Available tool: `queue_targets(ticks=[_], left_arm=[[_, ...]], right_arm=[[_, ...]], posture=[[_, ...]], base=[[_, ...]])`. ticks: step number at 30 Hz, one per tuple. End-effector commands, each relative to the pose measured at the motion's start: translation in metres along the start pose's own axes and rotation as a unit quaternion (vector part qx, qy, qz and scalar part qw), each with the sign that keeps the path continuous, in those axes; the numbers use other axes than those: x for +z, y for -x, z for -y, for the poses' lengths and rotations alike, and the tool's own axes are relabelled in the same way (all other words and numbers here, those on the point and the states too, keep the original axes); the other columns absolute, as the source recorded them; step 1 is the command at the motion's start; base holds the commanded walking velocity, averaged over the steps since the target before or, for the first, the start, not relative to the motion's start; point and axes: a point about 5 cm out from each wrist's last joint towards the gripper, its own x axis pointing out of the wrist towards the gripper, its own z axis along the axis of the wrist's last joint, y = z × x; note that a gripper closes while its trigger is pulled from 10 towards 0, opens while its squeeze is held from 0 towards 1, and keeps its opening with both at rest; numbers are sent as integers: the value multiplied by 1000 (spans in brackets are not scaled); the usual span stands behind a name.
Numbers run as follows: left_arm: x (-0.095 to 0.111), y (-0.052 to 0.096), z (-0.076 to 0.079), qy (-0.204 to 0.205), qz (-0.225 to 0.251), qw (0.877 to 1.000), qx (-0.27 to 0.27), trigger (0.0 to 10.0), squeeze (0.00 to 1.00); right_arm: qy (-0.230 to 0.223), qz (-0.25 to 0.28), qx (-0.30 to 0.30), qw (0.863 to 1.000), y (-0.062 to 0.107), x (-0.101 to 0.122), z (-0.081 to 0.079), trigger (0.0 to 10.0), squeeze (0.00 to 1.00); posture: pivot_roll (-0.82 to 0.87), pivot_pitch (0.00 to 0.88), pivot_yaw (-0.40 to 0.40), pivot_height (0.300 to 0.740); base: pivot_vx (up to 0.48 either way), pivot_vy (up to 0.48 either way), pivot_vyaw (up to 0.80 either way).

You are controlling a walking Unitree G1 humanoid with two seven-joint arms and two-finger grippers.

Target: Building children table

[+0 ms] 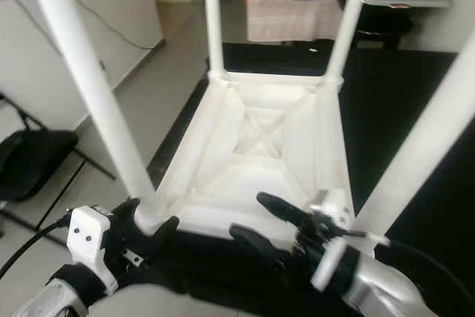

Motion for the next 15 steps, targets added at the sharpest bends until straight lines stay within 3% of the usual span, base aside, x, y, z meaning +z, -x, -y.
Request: queue_targets(ticks=[1,5,15], left_arm=[[-2,-4,-3,-1,-3,1000,-10,10000,0],[-2,-8,-3,-1,-2,1000,-22,10000,0],[-2,-12,-6,-8,0,1000,-22,10000,0]], right_arm=[[4,-1,37,999,10,9,-8,10000,0],[18,-18,62,998,18,14,-8,10000,0],[70,-55,62,994,19,32,2,10000,0]], posture=[[-218,92,71,740],[-224,89,76,740],[-213,76,74,740]], base=[[0,0,-800],[0,0,-800],[0,0,-701]])
